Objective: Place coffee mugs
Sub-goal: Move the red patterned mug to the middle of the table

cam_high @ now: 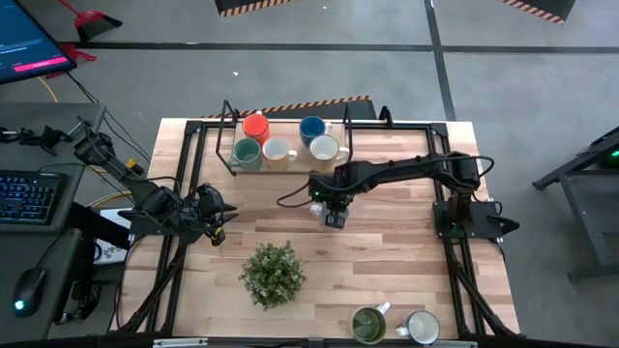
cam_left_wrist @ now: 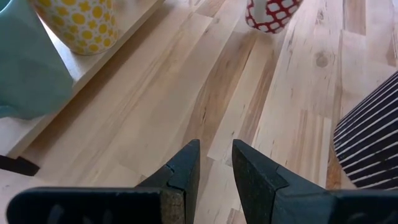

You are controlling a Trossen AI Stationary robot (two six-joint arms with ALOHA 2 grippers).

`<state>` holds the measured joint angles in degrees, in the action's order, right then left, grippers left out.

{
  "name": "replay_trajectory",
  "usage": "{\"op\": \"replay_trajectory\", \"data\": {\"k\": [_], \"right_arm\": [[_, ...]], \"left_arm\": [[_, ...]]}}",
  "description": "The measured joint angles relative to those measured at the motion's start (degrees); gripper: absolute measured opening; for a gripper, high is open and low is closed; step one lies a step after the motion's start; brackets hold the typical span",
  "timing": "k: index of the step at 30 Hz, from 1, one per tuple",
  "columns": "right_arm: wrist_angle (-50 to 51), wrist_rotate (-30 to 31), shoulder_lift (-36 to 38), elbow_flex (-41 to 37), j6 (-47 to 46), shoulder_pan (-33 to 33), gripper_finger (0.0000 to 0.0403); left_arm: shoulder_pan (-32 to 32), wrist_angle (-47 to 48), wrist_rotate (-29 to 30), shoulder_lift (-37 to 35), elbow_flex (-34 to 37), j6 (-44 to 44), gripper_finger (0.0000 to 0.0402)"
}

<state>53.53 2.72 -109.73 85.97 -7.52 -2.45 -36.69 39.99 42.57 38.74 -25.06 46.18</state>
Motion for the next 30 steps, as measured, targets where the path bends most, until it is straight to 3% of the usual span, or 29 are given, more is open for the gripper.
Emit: {"op": "replay_trajectory", "data": {"k": [30], "right_arm": [[-0.1,1.2,-1.3,0.0,-0.1,1.0,0.0000]], "left_arm": [[0.0,0.0,0.0,0.0,0.0,0.1,0.0081]]}}
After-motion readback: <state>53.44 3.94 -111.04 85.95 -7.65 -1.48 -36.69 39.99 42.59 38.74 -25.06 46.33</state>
